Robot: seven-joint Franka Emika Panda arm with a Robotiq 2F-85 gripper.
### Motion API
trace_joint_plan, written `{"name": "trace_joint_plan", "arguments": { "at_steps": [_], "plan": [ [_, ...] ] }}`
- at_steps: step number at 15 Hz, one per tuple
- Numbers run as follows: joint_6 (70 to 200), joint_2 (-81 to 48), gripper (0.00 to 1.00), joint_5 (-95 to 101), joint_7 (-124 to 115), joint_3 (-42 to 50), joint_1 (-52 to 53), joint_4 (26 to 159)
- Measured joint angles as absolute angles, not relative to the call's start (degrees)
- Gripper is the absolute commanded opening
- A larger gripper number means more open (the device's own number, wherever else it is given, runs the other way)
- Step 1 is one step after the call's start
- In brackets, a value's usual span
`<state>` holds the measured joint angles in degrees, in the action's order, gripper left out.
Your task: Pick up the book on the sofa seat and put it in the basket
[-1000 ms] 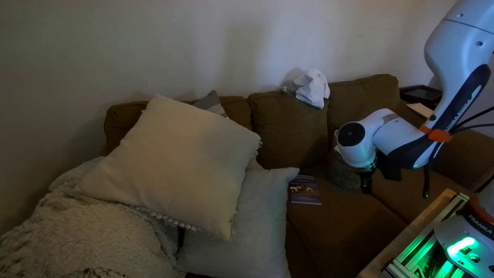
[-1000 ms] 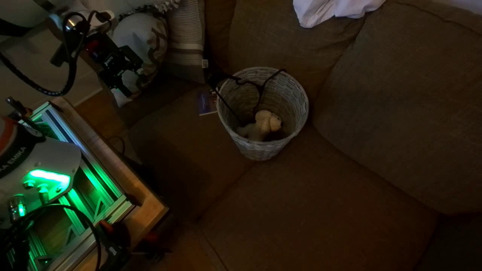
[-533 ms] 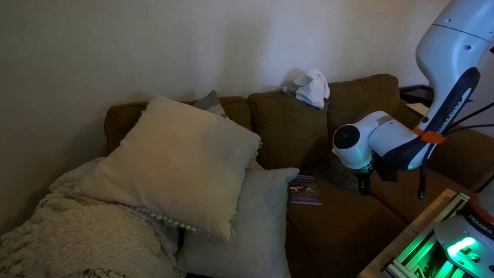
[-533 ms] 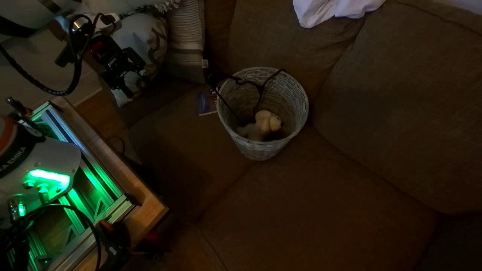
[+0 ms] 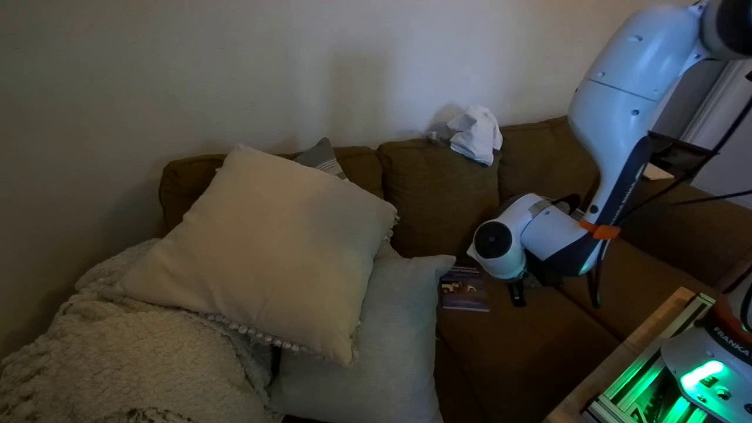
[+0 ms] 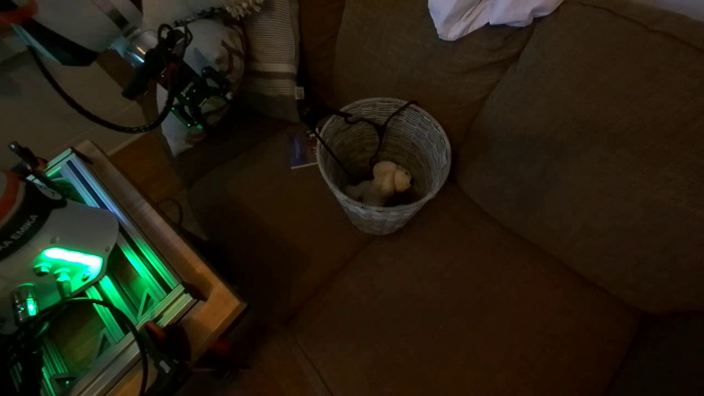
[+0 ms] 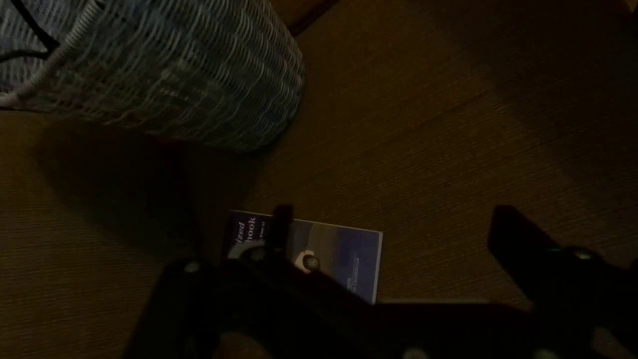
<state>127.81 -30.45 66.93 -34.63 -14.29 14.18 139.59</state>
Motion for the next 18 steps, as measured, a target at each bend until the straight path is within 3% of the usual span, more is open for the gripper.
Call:
{"name": "trace_joint_plan", "arguments": {
  "at_steps": [10, 13, 18],
  "plan": [
    [111.7, -63.2, 1.00, 64.5, -25.9, -9.7, 22.8, 107.7],
    [112.8, -64.8, 1.00, 66.4, -26.7, -9.6, 23.3, 106.5],
    [126.2, -61.9, 1.00, 83.6, -43.2, -7.0, 23.0, 114.3]
  ]
}}
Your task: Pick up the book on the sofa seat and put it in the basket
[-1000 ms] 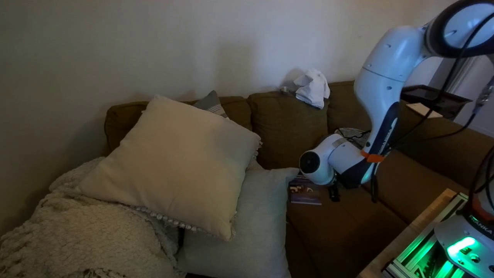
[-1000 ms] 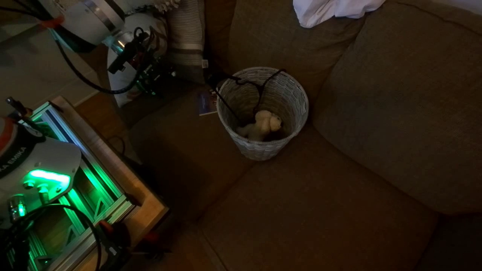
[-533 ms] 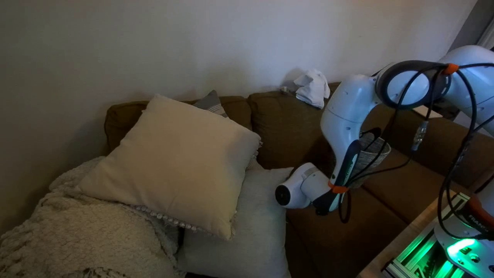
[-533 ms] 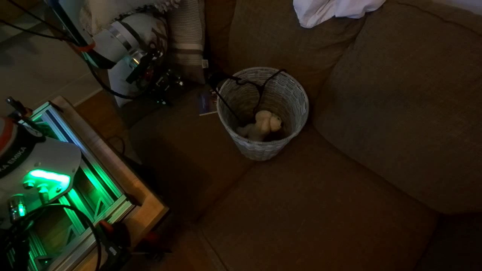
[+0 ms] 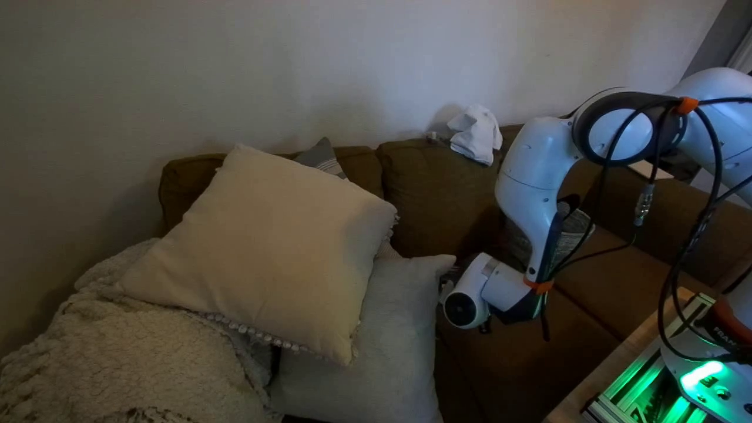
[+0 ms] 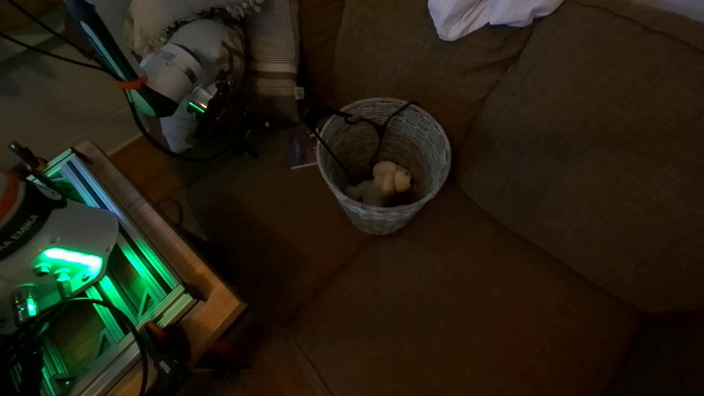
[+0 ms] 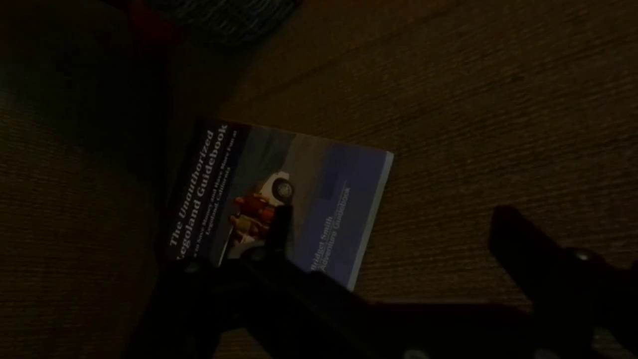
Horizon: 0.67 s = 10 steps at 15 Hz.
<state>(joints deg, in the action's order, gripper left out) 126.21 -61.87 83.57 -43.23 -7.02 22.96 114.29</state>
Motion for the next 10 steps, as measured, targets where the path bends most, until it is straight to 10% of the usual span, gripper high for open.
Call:
{"name": "trace_joint_plan", "arguments": {
  "at_steps": [10],
  "plan": [
    [130.5, -62.8, 1.00, 100.4, -61.8, -6.8, 18.6, 115.9]
  ]
}}
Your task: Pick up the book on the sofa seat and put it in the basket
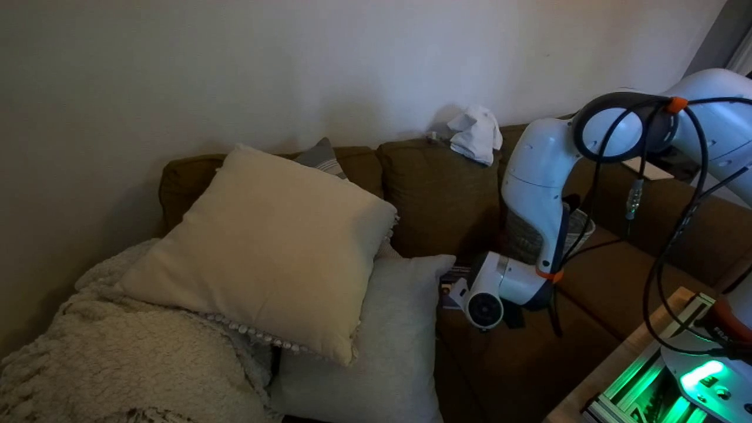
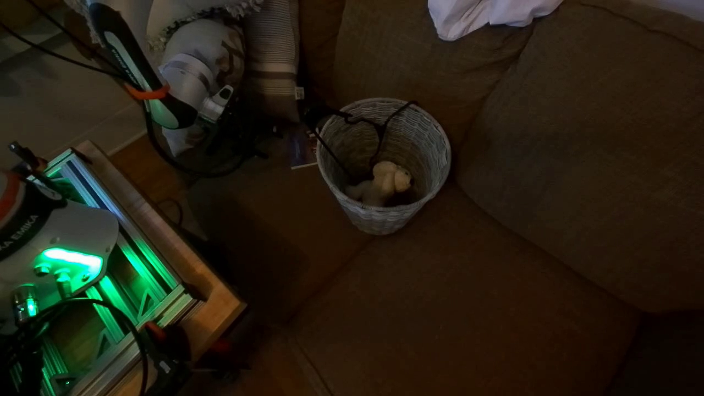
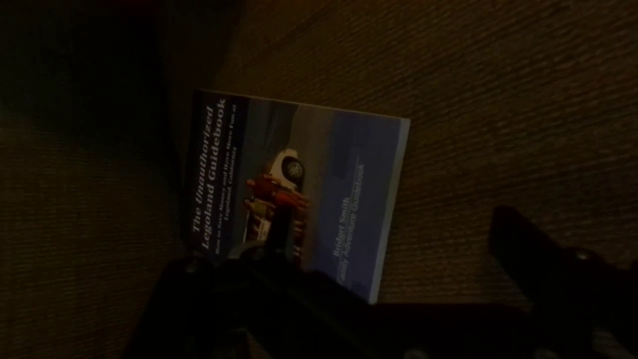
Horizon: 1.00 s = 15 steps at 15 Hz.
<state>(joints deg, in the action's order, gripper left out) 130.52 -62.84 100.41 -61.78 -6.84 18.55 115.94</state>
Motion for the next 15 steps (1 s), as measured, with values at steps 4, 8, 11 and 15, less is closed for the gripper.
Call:
{"name": "trace_joint_plan", "arguments": {
  "at_steps": [4, 8, 11, 15],
  "plan": [
    [126.6, -67.5, 1.00, 95.6, -61.8, -8.6, 15.2, 109.7],
    [131.2, -72.5, 1.00, 95.2, -57.0, -8.8, 11.4, 103.5],
    [137.3, -75.0, 1.00, 95.3, -50.5, -8.3, 8.0, 100.1],
    [141.4, -76.4, 1.00, 94.8, -45.1, -7.6, 4.7, 97.0]
  ]
}}
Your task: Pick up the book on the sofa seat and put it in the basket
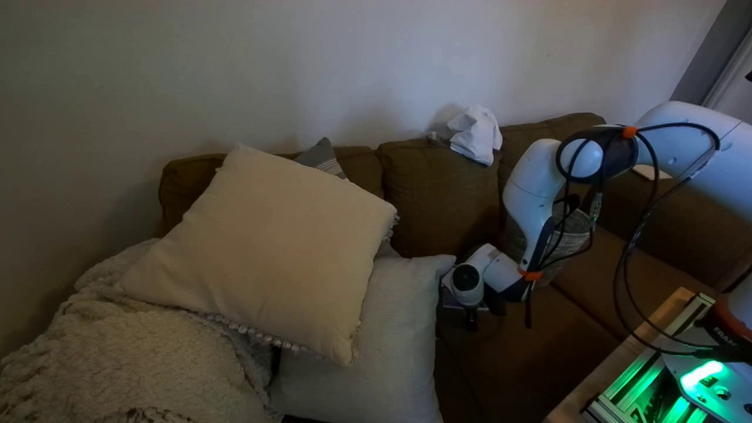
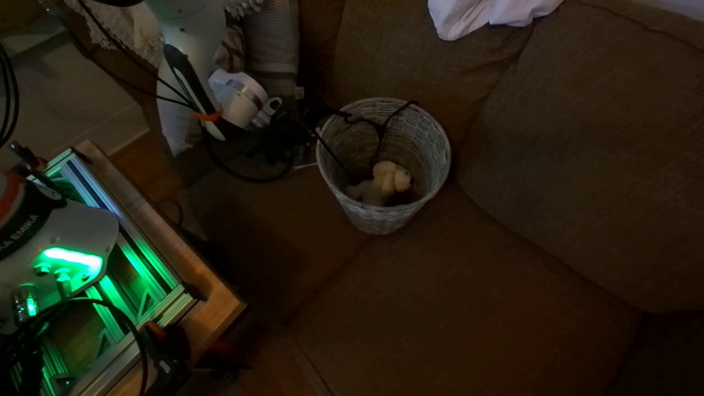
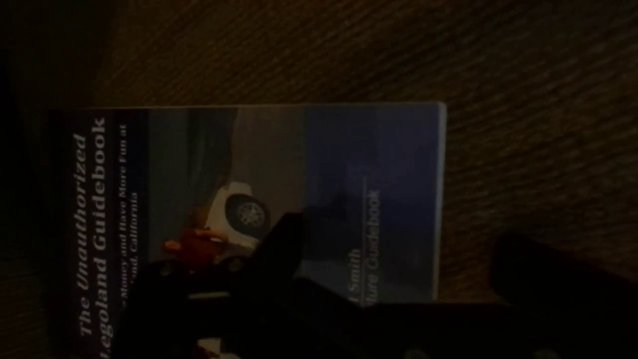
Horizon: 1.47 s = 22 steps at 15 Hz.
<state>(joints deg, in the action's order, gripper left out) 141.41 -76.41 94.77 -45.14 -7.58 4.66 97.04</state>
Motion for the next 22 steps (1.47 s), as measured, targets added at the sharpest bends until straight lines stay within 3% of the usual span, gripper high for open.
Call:
{"name": "trace_joint_plan", "arguments": {
  "at_steps": [5, 6, 7, 16, 17, 22],
  "plan": [
    [134.0, -76.1, 1.00, 94.4, -52.6, -5.5, 6.9, 94.3],
    [131.7, -76.0, 0.93, 94.4, -54.8, -5.4, 7.8, 94.1],
    [129.1, -76.0, 0.74, 94.4, -56.9, -5.4, 8.7, 94.0],
    [106.4, -74.5, 0.05, 93.0, -76.5, -6.2, 15.9, 96.5],
    [104.9, -74.0, 0.00, 92.7, -77.1, -6.4, 15.9, 96.8],
    [103.6, -72.0, 0.03, 92.0, -77.4, -7.5, 15.0, 98.0]
  ]
}}
